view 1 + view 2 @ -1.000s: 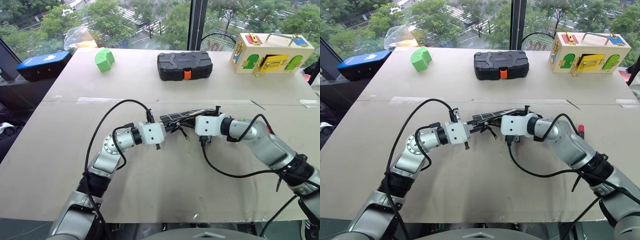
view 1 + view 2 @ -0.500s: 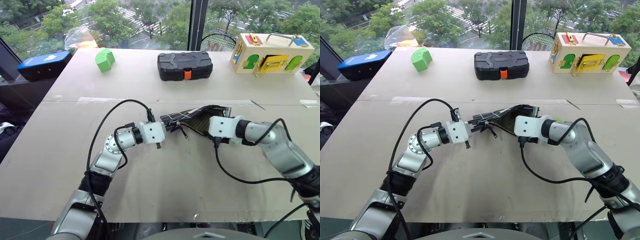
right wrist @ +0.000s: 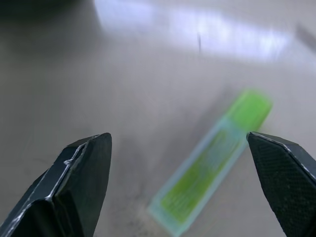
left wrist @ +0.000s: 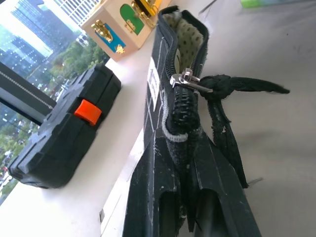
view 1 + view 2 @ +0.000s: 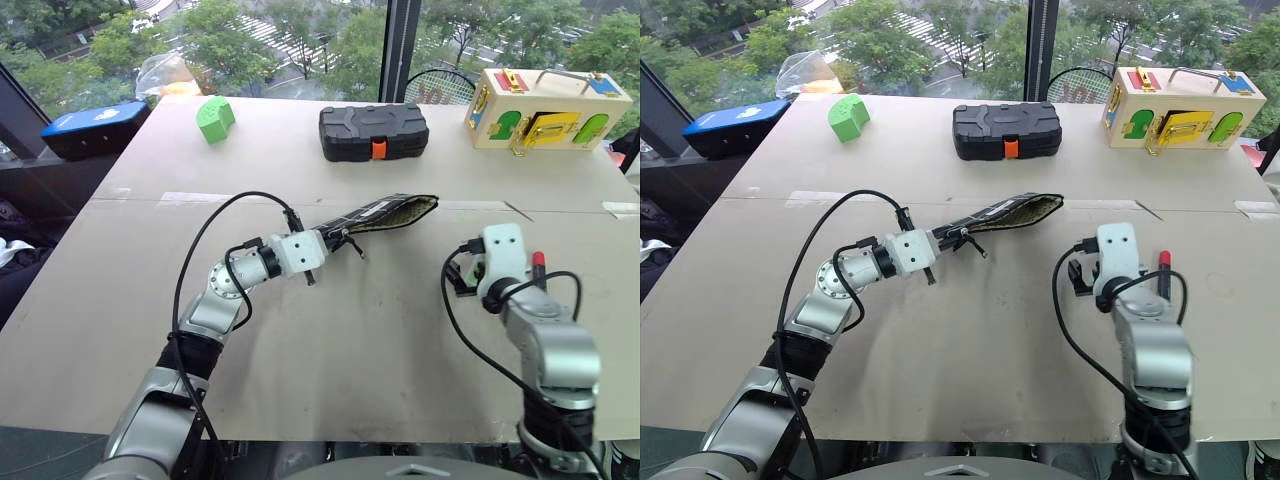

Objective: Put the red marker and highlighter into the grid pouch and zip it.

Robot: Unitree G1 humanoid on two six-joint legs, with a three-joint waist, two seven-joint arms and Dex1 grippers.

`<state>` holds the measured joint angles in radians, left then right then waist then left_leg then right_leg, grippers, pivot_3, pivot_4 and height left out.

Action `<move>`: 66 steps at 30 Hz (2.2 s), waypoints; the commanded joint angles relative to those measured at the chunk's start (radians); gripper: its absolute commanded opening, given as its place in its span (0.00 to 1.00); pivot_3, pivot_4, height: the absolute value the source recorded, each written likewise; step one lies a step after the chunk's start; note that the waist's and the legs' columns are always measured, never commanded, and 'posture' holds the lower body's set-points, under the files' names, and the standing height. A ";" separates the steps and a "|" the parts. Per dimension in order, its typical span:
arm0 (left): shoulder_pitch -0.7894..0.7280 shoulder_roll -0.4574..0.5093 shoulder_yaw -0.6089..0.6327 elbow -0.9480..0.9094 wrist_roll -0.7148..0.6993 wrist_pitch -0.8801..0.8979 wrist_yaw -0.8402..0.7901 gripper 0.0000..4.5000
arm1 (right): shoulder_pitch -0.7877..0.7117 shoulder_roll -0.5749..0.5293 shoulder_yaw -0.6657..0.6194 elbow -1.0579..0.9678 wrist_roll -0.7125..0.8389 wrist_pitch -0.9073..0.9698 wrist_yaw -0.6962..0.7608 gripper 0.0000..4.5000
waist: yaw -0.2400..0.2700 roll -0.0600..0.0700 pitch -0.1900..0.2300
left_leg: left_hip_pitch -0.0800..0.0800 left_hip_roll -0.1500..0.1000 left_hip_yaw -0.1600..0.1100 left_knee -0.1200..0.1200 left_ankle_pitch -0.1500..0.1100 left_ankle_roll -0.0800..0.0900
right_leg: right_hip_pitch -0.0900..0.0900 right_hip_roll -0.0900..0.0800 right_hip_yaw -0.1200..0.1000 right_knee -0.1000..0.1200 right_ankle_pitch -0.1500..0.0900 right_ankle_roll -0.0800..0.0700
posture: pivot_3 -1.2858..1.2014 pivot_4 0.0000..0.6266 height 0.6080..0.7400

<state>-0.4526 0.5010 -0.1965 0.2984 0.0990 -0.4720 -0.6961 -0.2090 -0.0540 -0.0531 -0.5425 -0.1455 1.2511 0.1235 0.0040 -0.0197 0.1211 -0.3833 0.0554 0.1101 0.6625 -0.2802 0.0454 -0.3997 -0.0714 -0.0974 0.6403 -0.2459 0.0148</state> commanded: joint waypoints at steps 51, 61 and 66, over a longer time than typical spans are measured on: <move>-0.037 -0.026 -0.031 -0.041 -0.072 -0.063 -0.120 0.00 | -0.265 -0.845 -0.152 -0.018 0.793 0.064 0.723 0.89 | 0.016 0.002 0.004 | -0.011 0.000 -0.009 0.006 -0.003 0.006 | 0.002 -0.002 -0.008 -0.011 0.002 0.004 | 0.52 0.24 1.00; -0.122 -0.024 -0.028 0.101 -0.065 -0.143 -0.135 0.00 | 0.126 -0.595 -0.406 -0.184 0.547 0.153 0.213 0.89 | 0.011 0.003 0.004 | -0.012 -0.001 -0.012 0.007 -0.005 0.008 | 0.004 -0.002 -0.011 -0.012 0.003 0.005 | 0.52 0.24 1.00; -0.144 -0.027 -0.048 0.129 -0.049 -0.200 -0.148 0.00 | 0.190 -0.525 -0.324 -0.060 0.407 0.057 0.059 0.89 | 0.010 0.003 0.003 | -0.011 -0.001 -0.011 0.007 -0.003 0.005 | 0.004 0.000 -0.010 -0.011 0.003 0.005 | 0.52 0.24 1.00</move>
<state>-0.5759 0.4782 -0.2424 0.4413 0.0531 -0.6381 -0.8448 -0.0081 -0.5818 -0.3750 -0.6018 0.2970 1.3498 0.2193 0.0137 -0.0170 0.1239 -0.3943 0.0540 0.1002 0.6698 -0.2832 0.0506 -0.3962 -0.0712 -0.1072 0.6293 -0.2434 0.0202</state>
